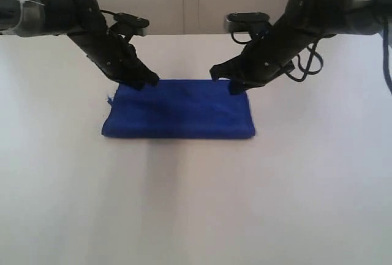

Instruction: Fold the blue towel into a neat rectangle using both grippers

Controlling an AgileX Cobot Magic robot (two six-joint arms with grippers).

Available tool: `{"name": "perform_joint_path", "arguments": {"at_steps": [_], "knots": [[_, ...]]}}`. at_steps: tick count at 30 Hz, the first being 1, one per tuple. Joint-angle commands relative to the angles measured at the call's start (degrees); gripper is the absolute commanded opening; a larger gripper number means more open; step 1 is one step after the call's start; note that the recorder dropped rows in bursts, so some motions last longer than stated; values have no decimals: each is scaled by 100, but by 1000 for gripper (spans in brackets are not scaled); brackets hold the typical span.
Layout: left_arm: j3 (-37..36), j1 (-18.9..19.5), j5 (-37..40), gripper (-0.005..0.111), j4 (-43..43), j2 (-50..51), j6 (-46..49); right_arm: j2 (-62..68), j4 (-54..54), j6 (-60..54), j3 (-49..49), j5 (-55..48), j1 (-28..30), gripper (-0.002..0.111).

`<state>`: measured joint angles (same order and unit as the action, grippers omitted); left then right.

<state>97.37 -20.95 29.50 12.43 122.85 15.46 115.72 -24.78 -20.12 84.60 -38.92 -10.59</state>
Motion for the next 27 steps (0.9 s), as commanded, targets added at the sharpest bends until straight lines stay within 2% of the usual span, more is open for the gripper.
{"name": "perform_joint_path", "arguments": {"at_steps": [1, 14, 22, 27], "knots": [[4, 107, 48, 0, 13, 158, -94, 212, -423, -385, 164, 115, -197, 0], [4, 163, -159, 0, 13, 414, -94, 1273, -1453, -970, 1048, 339, -496, 0], [4, 163, 130, 0, -270, 451, -94, 1747, -1409, -919, 1077, 351, -496, 0], [4, 213, 434, 0, -419, 451, -188, 1782, -1082, -279, 1077, 244, -496, 0]]}}
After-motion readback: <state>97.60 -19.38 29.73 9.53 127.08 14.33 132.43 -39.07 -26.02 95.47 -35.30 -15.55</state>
